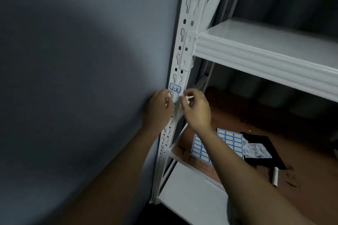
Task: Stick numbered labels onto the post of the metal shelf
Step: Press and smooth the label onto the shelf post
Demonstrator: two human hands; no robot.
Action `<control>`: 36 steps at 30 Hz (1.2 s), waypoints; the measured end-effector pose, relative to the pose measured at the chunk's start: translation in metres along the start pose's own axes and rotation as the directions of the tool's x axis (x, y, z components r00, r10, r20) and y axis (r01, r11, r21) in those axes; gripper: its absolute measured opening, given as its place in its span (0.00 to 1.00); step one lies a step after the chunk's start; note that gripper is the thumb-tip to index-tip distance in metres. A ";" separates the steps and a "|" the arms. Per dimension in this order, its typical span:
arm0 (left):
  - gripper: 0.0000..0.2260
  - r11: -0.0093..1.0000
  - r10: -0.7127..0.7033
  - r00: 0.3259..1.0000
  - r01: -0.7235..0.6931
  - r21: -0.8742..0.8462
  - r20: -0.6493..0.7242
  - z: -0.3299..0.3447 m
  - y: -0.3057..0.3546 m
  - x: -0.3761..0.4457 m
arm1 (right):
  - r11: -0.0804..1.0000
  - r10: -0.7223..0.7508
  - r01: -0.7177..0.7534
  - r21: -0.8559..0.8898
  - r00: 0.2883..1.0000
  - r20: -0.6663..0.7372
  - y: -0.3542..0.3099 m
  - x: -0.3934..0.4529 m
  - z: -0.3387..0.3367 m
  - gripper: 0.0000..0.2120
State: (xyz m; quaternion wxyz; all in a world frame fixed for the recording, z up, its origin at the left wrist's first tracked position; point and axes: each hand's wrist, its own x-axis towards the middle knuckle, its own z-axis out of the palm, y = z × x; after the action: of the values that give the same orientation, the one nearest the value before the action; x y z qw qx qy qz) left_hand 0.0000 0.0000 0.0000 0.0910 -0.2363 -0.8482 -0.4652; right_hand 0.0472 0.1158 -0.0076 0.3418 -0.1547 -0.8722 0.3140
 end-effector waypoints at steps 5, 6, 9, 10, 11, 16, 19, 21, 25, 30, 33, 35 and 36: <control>0.14 0.997 -0.026 1.000 0.026 -0.070 0.003 0.009 -0.003 0.003 | 0.999 0.003 -0.002 0.043 1.000 -0.029 -0.001 0.010 0.006 0.23; 0.14 0.996 -0.030 1.000 0.029 -0.087 -0.002 0.011 -0.004 0.004 | 0.999 0.012 -0.011 0.052 1.000 -0.022 -0.003 0.012 0.007 0.25; 0.14 0.993 -0.017 0.999 0.012 -0.115 -0.038 0.013 -0.006 0.007 | 0.991 -0.031 0.033 0.127 0.999 -0.015 -0.003 0.015 0.012 0.22; 0.15 0.992 -0.002 0.999 -0.003 -0.125 -0.038 0.014 -0.008 0.006 | 0.988 -0.039 0.041 0.146 0.999 -0.017 -0.001 0.015 0.013 0.21; 0.16 0.991 0.017 0.999 -0.021 -0.134 -0.036 0.013 -0.008 0.006 | 0.986 -0.040 0.042 0.163 0.999 -0.018 0.000 0.015 0.014 0.21; 0.16 0.988 0.064 0.997 -0.071 -0.137 -0.053 0.018 -0.013 0.008 | 0.973 -0.004 0.003 0.231 1.000 0.001 0.004 0.016 0.014 0.21; 0.14 0.984 0.043 0.998 -0.050 -0.169 -0.046 0.024 -0.014 0.012 | 0.975 0.008 -0.010 0.224 1.000 0.011 0.006 0.019 0.015 0.20; 0.13 0.981 0.029 0.998 -0.039 -0.189 -0.056 0.027 -0.013 0.014 | 0.974 0.011 -0.013 0.224 1.000 0.009 0.007 0.020 0.014 0.20; 0.10 0.977 -0.025 0.995 0.003 -0.215 -0.099 0.028 -0.007 0.016 | 0.973 -0.002 0.002 0.230 1.000 -0.003 0.007 0.020 0.015 0.19; 0.07 0.943 -0.118 0.982 0.064 -0.326 -0.146 0.034 -0.007 0.016 | 0.968 -0.001 0.001 0.251 1.000 -0.001 0.008 0.019 0.015 0.19; 0.08 0.927 -0.154 0.974 0.085 -0.364 -0.164 0.037 -0.009 0.015 | 0.967 -0.008 0.010 0.255 1.000 -0.011 0.009 0.019 0.016 0.19; 0.08 0.919 -0.167 0.970 0.088 -0.383 -0.178 0.039 -0.013 0.017 | 0.966 -0.014 0.016 0.258 1.000 -0.013 0.010 0.019 0.017 0.19; 0.08 0.919 -0.167 0.969 0.085 -0.386 -0.183 0.040 -0.014 0.017 | 0.966 -0.020 0.023 0.257 1.000 -0.014 0.010 0.018 0.017 0.19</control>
State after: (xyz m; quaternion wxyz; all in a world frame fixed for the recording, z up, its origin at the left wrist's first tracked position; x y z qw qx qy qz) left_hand -0.0190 0.0324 -0.0264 0.1038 -0.1430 -0.7426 -0.6460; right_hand 0.0226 0.1244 -0.0146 0.3673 -0.1014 -0.8236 0.4200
